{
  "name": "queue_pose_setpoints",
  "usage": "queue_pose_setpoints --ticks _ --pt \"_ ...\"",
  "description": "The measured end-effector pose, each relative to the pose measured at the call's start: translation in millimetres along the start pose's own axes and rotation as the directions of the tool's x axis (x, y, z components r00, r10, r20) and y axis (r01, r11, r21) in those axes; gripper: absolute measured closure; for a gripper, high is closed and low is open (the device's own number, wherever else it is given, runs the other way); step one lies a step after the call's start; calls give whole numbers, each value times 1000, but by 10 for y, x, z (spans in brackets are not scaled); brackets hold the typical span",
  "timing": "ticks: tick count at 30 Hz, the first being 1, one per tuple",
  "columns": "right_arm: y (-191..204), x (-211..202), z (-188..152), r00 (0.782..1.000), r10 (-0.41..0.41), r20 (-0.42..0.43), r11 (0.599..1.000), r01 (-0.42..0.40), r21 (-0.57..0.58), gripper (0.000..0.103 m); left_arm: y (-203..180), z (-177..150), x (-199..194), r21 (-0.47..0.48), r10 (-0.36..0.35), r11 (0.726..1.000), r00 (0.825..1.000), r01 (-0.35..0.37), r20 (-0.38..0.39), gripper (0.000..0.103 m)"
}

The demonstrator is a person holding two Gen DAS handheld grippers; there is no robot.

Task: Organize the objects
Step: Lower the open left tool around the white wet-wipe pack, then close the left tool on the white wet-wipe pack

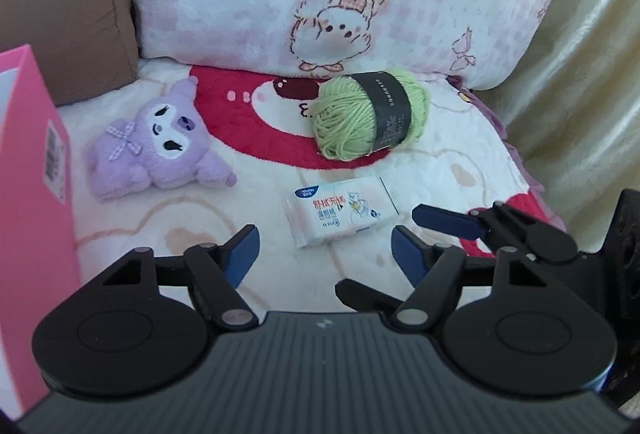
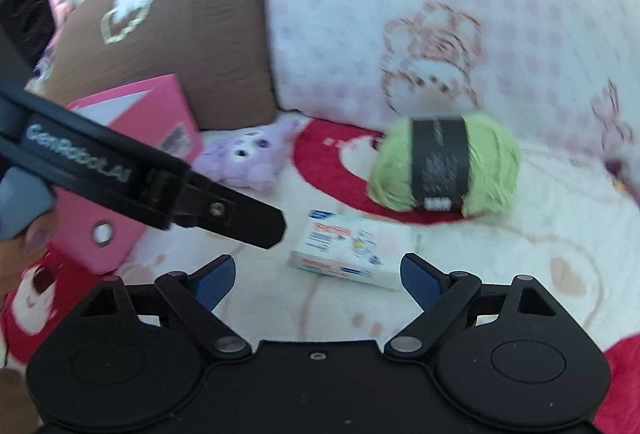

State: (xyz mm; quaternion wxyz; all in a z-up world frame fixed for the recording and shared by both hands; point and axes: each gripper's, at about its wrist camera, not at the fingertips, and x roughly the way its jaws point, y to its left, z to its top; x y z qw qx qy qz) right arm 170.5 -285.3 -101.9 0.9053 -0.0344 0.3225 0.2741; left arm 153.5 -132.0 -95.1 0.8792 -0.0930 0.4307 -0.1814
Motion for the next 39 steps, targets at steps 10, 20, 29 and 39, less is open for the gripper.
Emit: queue_pose_setpoints --ticks 10,20,29,39 --pt "-150 191 -183 1000 -2 12 1000 2 17 11 53 -2 387 -43 -16 999 1000 17 2 45" --pt "-198 339 -165 1000 22 -7 999 -22 46 11 123 9 588 -79 -25 997 1000 24 -10 76" --pt "-183 430 -145 1000 -2 -23 999 3 36 9 191 5 629 -143 -40 989 999 36 -23 76" --pt "-169 414 -152 999 -48 -17 998 48 34 20 197 -26 606 -190 -63 980 998 57 -27 76"
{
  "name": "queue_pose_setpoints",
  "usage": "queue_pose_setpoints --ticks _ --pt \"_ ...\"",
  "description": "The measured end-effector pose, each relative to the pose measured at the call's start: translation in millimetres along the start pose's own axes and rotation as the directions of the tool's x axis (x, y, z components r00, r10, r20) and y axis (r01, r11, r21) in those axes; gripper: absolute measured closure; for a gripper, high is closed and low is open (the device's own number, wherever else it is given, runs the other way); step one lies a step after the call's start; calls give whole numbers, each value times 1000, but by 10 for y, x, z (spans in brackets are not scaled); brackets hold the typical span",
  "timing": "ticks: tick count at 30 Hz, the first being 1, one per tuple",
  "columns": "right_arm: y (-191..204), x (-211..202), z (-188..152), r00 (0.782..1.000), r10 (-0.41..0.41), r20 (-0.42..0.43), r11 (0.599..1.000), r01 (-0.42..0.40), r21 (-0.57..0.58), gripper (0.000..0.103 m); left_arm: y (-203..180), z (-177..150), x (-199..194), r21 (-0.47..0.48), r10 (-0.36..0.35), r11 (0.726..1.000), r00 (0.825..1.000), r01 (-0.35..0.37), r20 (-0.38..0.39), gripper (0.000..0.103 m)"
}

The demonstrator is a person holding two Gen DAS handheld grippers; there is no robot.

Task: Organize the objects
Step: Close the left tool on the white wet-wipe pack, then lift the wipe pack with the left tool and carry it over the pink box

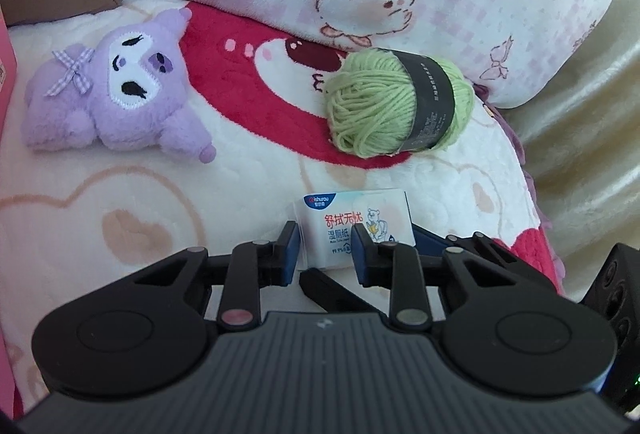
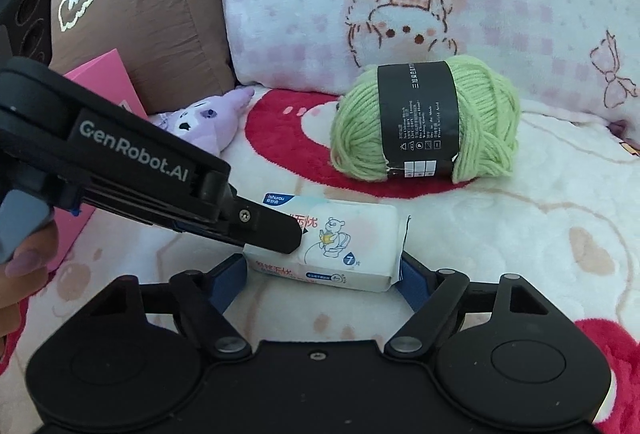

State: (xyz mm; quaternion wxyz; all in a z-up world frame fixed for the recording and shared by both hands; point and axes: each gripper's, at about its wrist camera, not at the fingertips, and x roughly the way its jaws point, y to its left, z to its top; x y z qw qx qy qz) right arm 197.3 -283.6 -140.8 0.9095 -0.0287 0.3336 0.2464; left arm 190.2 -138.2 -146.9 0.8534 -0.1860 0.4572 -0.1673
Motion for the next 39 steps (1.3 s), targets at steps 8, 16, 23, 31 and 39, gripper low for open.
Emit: queue_pose_setpoints --ticks 8,16,23,31,39 --pt "-3 -93 -36 1000 10 -4 1000 -10 -8 21 40 -34 -19 -28 -16 1000 1000 15 -18 76" --pt "34 -177 -11 1000 27 -14 1000 -27 -1 21 22 -71 -115 -12 -1 1000 1000 1 -30 76" --pt "175 -359 38 1000 23 -15 999 -23 -40 21 -50 -128 -316 16 13 1000 1000 -13 -28 77" --pt "355 -561 154 999 27 -35 997 -30 -74 21 -67 -166 -610 -1 4 1000 999 -4 -35 76" --pt "604 -718 176 997 53 -55 995 -57 -77 21 -37 -232 -906 -45 38 998 998 -40 -52 76"
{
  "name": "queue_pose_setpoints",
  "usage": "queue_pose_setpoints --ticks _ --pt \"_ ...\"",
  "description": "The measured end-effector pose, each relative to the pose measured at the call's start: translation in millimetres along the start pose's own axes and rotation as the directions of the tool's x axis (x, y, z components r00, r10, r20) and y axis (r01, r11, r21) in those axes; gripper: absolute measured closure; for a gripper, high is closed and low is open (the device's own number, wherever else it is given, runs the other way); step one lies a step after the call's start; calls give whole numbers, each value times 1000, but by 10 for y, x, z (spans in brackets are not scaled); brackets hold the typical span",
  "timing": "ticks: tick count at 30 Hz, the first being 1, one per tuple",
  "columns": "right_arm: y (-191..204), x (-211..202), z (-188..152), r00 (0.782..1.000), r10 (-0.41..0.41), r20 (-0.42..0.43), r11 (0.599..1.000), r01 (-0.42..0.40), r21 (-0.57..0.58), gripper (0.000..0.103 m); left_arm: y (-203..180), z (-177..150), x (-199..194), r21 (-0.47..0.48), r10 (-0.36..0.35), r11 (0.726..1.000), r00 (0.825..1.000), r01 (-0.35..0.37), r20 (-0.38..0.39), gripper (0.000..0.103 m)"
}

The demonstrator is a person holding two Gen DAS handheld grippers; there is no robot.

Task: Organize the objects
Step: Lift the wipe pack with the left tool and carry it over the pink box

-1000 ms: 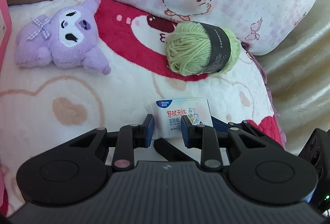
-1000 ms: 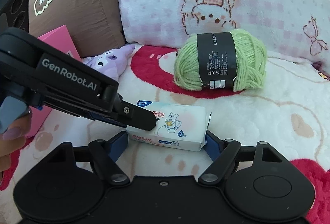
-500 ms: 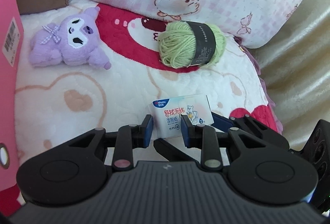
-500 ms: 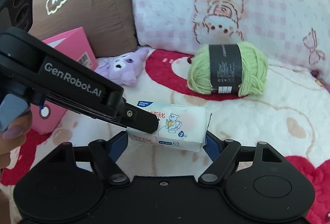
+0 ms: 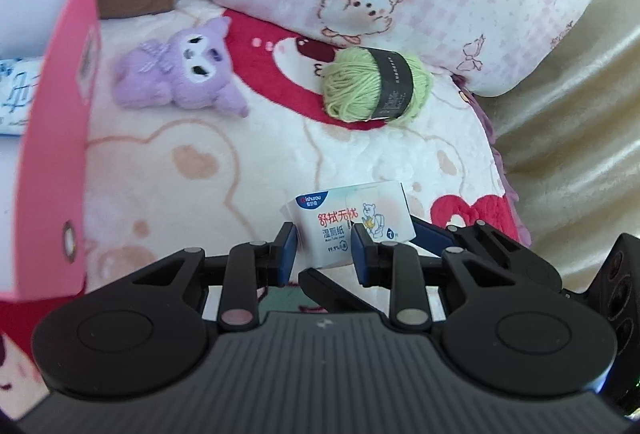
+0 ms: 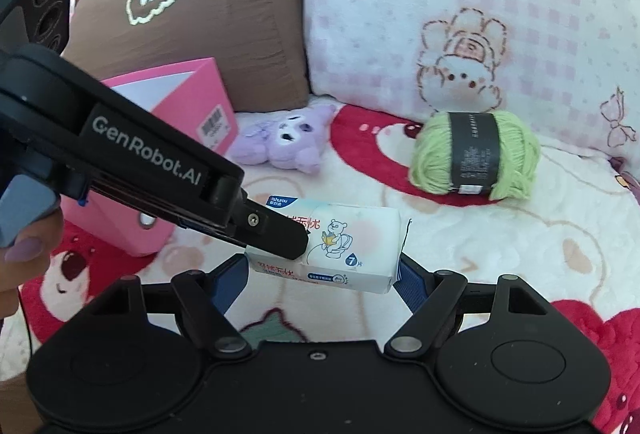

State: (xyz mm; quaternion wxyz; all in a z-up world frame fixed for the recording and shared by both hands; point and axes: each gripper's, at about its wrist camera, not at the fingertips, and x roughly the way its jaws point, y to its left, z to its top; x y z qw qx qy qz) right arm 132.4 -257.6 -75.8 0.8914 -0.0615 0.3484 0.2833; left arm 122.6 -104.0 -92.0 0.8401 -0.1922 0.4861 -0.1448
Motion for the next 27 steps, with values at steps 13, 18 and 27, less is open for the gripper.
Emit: queue_pose_setpoints --ticks 13,18,27 --pt "565 -491 268 998 10 61 994 -3 -109 18 46 -88 -714 -52 -12 999 1000 11 -18 74" --pt "794 -617 328 999 16 43 987 -9 -159 18 105 -99 -1023 -60 3 998 1000 -1 30 74" --pt "1159 -751 467 996 91 -18 977 -93 -192 23 225 -59 -1583 -34 58 998 996 -56 61 76"
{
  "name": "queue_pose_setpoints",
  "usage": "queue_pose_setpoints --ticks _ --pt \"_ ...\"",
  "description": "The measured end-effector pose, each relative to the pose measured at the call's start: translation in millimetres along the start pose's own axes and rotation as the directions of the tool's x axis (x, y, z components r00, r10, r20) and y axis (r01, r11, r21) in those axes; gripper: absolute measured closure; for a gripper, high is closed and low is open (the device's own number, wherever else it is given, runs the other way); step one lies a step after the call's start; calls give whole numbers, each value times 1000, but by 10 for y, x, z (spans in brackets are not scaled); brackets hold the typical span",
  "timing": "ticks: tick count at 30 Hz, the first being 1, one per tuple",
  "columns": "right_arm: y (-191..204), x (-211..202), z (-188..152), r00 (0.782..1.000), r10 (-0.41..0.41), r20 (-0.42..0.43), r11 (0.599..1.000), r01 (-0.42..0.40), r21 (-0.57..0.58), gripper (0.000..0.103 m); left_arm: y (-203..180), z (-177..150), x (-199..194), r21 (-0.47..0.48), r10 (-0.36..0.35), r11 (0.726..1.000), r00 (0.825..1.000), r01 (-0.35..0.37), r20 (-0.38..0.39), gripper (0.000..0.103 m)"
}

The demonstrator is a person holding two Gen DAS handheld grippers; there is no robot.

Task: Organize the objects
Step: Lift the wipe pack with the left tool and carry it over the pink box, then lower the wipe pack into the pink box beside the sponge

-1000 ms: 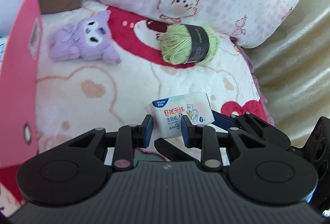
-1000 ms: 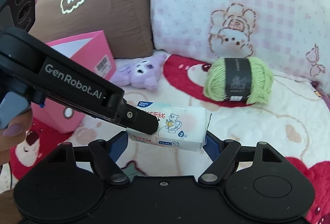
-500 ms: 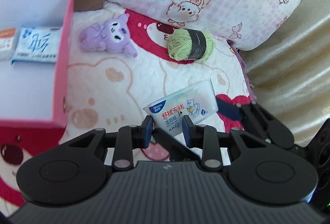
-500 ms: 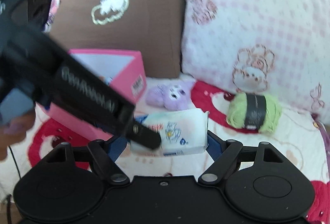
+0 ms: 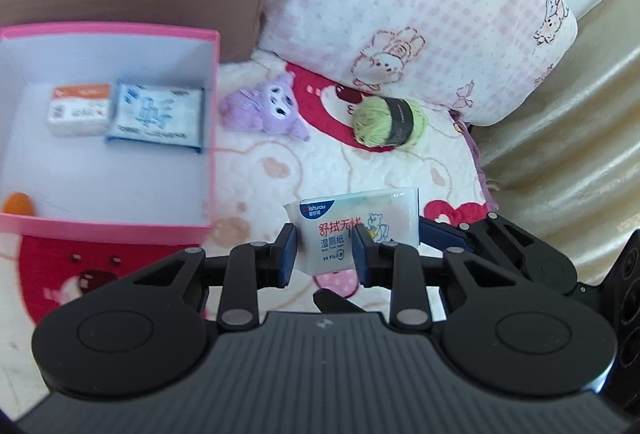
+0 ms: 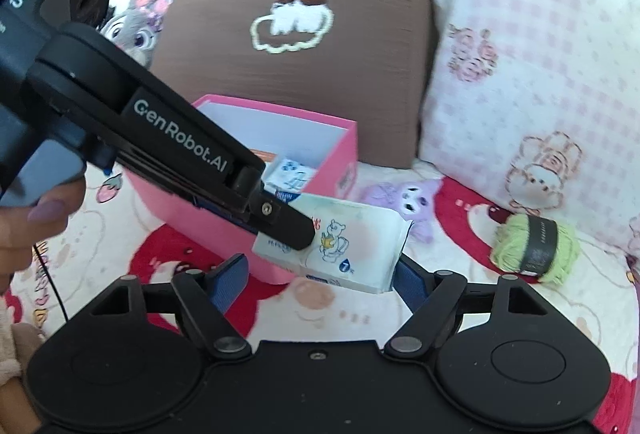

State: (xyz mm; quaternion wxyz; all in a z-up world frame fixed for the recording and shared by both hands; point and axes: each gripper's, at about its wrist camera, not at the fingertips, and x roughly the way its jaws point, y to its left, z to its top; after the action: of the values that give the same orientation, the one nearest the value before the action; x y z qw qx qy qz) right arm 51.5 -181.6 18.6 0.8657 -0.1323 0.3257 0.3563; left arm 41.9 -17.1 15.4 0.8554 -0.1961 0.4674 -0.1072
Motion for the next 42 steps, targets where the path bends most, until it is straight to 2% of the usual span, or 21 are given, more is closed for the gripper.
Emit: queue_pose_setpoints --ticks 9,17,27,31,36,42 --pt "320 -71 221 1000 29 -10 999 -30 -43 41 207 58 -401 6 40 999 999 -40 -36 76" --pt "529 3 448 997 63 -40 997 -65 -39 54 454 111 -753 0 65 998 997 -65 50 76" --pt "759 294 734 988 133 -74 991 -133 5 58 947 266 -969 -77 87 994 991 -80 104 73" --pt "834 439 828 986 148 -79 989 -147 13 59 1072 283 -895 -98 136 987 984 -125 113 73" --pt "855 699 896 981 159 -115 987 -155 37 59 1264 323 -785 -125 153 982 984 -141 95 72" --pt "841 1068 933 970 183 -163 982 -171 81 59 1509 389 -575 -113 171 980 983 -163 71 73"
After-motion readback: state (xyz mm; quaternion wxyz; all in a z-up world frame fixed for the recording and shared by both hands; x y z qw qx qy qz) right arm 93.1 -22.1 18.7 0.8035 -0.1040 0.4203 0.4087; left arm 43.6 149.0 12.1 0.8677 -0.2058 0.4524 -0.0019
